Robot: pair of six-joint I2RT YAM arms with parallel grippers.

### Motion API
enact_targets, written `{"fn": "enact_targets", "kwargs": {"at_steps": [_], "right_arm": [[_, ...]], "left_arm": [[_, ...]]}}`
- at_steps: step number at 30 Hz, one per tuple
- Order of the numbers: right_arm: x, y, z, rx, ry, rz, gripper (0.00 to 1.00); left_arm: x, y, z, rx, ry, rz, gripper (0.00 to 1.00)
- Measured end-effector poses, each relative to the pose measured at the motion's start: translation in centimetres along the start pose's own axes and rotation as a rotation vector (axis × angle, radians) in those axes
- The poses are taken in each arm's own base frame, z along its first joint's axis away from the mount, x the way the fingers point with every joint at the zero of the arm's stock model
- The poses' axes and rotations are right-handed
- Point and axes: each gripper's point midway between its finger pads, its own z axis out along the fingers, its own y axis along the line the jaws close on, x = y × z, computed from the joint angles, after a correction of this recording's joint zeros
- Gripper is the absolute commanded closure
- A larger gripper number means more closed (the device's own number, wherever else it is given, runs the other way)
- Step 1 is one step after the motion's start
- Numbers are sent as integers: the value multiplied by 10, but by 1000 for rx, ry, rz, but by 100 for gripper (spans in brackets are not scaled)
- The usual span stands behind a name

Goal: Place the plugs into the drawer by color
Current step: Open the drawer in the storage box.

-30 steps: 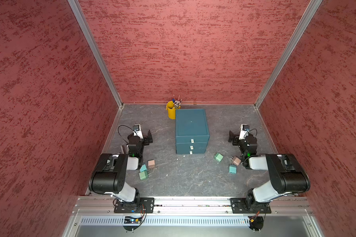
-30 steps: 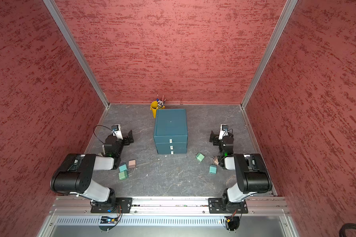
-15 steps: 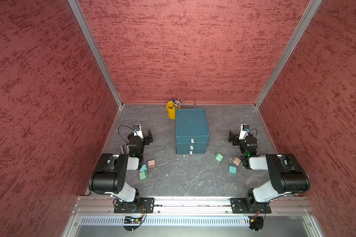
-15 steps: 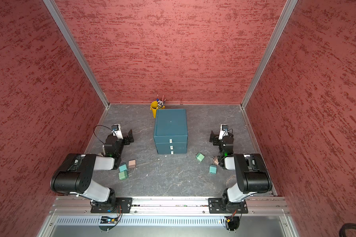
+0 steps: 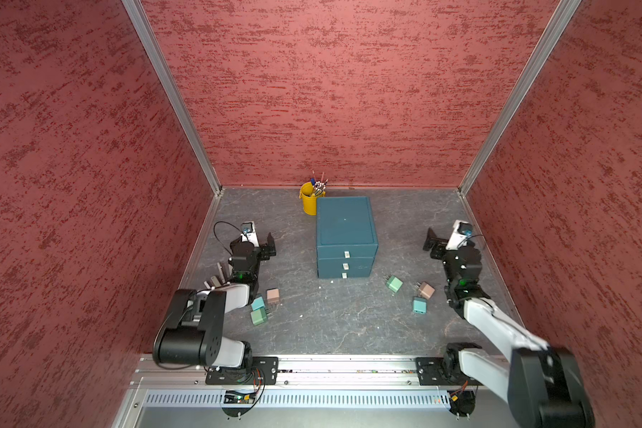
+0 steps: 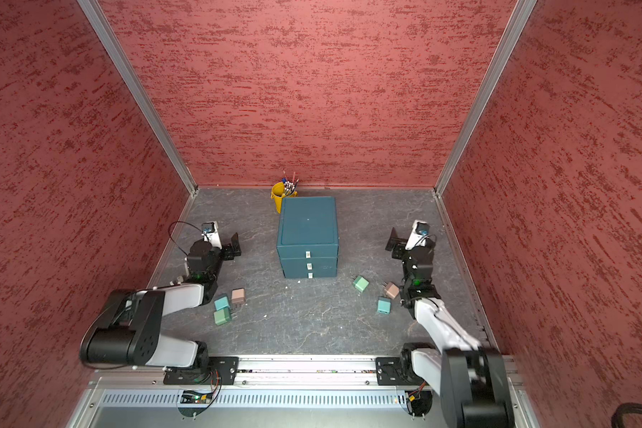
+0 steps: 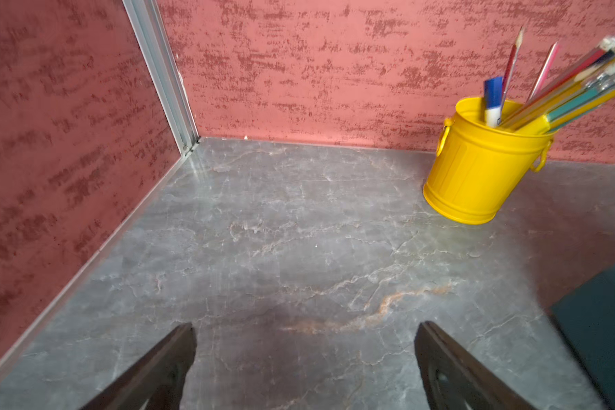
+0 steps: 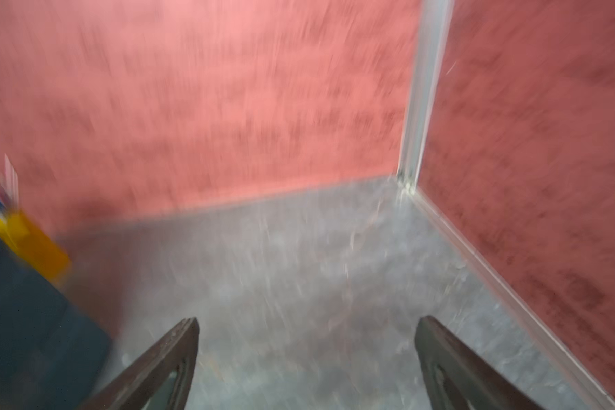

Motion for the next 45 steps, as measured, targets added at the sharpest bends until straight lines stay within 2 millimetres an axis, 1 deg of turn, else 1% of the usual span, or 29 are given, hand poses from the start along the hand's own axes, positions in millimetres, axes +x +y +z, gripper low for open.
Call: {"fn": "enact_targets", "kwargs": {"at_steps": [1, 2, 3, 4, 5, 7, 8, 9, 10, 12, 13, 14, 15, 16, 17, 18, 20, 22, 25, 26, 28, 30, 32, 35, 37, 38, 40, 43, 45], "right_arm": [[-22, -2, -13, 12, -59, 64, 2], [-37, -6, -30, 26, -110, 144, 2], [-43, -10, -42, 31, -132, 191, 1], [-40, -15, -50, 47, -117, 231, 2], [-31, -20, -51, 73, -66, 257, 2], [-5, -26, -45, 145, 108, 280, 2], [4, -27, -41, 186, 197, 283, 2], [8, -27, -37, 218, 268, 284, 1], [12, -27, -33, 253, 338, 277, 2], [12, -29, -28, 317, 441, 252, 3], [10, -32, -28, 354, 476, 232, 6], [7, -35, -28, 390, 503, 215, 11], [5, -38, -29, 415, 525, 204, 12], [3, -39, -31, 427, 551, 199, 17], [3, -36, -33, 412, 580, 197, 24], [4, -33, -34, 393, 598, 208, 28], [10, -10, -42, 291, 651, 232, 32], [14, 24, -55, 170, 693, 225, 31], [20, 91, -88, -65, 751, 174, 30], [23, 110, -100, -138, 772, 157, 30], [32, 142, -123, -245, 817, 122, 30], [43, 167, -140, -312, 861, 74, 30], [53, 197, -156, -378, 892, 20, 30], [76, 238, -171, -445, 926, -39, 31], [91, 256, -176, -460, 947, -61, 36], [98, 262, -174, -455, 953, -66, 38], [107, 272, -168, -433, 949, -65, 38], [114, 278, -157, -400, 921, -58, 43], [114, 281, -152, -384, 900, -48, 45]], "left_arm": [[-20, -5, -1, 1, -24, -9, 0], [-44, -11, -4, 5, -45, -32, 0], [-65, -16, -7, 12, -60, -62, 0], [-89, -20, -11, 19, -69, -102, 0], [-110, -25, -16, 33, -70, -147, 0], [-139, -36, -27, 75, -67, -230, 0], [-148, -46, -36, 116, -55, -273, 0], [-151, -57, -42, 153, -36, -299, 0], [-150, -72, -51, 199, -5, -324, 0], [-141, -110, -66, 292, 84, -344, 2], [-135, -130, -72, 334, 134, -342, 4], [-130, -151, -79, 374, 184, -335, 5], [-127, -165, -83, 400, 217, -328, 5], [-123, -182, -89, 432, 253, -321, 6], [-119, -194, -95, 457, 284, -316, 6], [-115, -203, -100, 474, 310, -310, 6], [-105, -214, -108, 490, 363, -304, 11], [-98, -218, -109, 481, 410, -300, 16], [-86, -224, -104, 470, 478, -291, 21], [-80, -226, -103, 471, 502, -286, 23], [-66, -229, -101, 464, 551, -276, 25], [-55, -229, -100, 451, 584, -268, 26], [-49, -227, -101, 441, 608, -265, 27], [-39, -225, -102, 431, 632, -256, 28], [-33, -223, -103, 423, 646, -255, 28], [-34, -223, -103, 426, 641, -257, 28], [-34, -222, -104, 426, 639, -258, 29], [-34, -222, -104, 427, 636, -259, 32], [-35, -222, -104, 428, 633, -259, 34]]}}
